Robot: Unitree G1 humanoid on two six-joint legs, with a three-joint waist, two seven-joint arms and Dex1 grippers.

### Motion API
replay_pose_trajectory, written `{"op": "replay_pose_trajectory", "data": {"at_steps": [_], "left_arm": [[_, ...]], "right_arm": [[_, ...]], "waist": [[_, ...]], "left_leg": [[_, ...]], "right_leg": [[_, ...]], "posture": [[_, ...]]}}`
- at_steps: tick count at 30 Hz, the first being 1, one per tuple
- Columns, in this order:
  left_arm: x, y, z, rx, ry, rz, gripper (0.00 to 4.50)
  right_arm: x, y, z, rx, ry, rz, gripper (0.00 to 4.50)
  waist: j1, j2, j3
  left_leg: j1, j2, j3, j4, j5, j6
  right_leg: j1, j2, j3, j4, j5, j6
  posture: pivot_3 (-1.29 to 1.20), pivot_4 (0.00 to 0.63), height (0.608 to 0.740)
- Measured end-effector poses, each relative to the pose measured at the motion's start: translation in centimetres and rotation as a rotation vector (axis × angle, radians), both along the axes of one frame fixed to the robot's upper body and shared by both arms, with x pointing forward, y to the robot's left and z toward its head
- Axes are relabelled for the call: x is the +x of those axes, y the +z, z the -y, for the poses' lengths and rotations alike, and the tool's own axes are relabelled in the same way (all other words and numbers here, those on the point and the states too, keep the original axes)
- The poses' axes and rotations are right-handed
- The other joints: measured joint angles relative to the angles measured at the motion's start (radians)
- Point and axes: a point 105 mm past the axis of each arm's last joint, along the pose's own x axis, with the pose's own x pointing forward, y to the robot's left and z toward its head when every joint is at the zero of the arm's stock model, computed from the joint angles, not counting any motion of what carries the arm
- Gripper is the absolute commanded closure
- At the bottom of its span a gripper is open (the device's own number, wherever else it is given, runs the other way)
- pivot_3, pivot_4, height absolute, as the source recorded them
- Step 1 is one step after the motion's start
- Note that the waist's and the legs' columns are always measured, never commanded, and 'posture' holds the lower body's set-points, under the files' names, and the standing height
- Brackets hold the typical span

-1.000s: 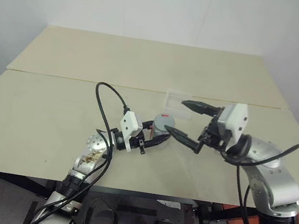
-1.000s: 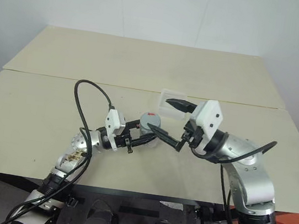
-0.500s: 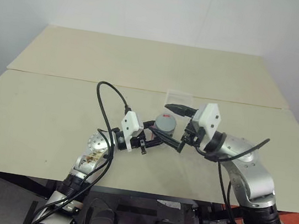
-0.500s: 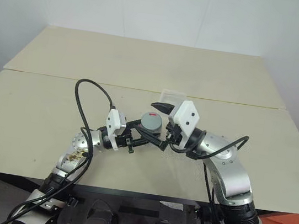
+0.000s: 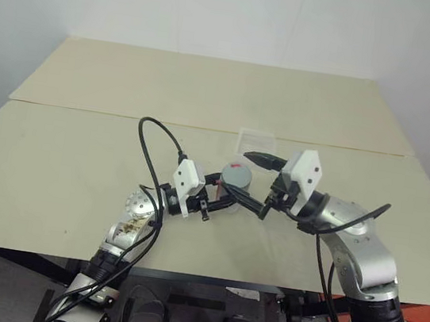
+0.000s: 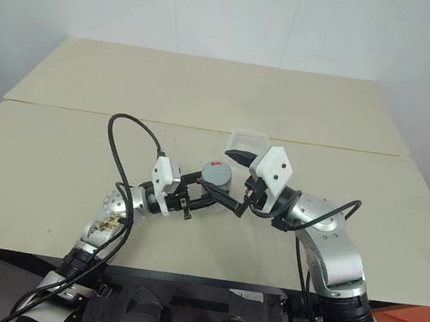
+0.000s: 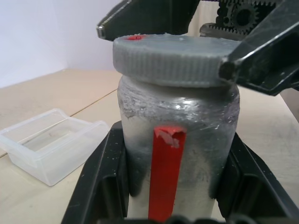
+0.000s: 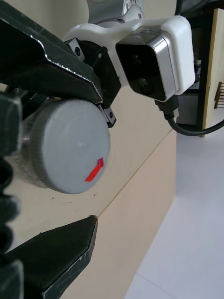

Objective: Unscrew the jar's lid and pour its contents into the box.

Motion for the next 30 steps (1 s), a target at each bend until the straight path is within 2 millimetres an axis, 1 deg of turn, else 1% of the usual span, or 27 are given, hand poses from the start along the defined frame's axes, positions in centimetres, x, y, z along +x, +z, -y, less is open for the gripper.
{"op": "replay_pose_trajectory", "data": {"at_steps": [9,15,24,30], "left_arm": [[0.1,0.1,0.0,-0.004,0.001,0.002,2.55],[0.4,0.1,-0.4,-0.006,0.014,0.007,2.55],[0.2,0.0,-0.3,0.0,-0.003,0.008,2.55],[0.1,0.0,-0.2,-0.002,-0.007,0.008,2.55]], "right_arm": [[-0.3,-0.6,1.2,-0.013,-0.028,-0.02,0.06],[-0.1,-0.6,2.4,-0.021,-0.07,-0.017,0.06],[0.4,-0.8,4.1,-0.035,-0.124,-0.025,0.06],[0.6,-1.0,4.5,-0.046,-0.142,-0.025,0.06]], "waist": [[0.0,0.0,0.0],[0.0,0.0,0.0],[0.0,0.0,0.0],[0.0,0.0,0.0]], "left_leg": [[0.0,0.0,0.0,0.0,0.0,0.0],[0.0,0.0,0.0,0.0,0.0,0.0],[0.0,0.0,0.0,0.0,0.0,0.0],[0.0,0.0,0.0,0.0,0.0,0.0]], "right_leg": [[0.0,0.0,0.0,0.0,0.0,0.0],[0.0,0.0,0.0,0.0,0.0,0.0],[0.0,0.0,0.0,0.0,0.0,0.0],[0.0,0.0,0.0,0.0,0.0,0.0]], "posture": [[0.0,0.15,0.74],[0.0,0.15,0.74],[0.0,0.15,0.74],[0.0,0.15,0.74]]}}
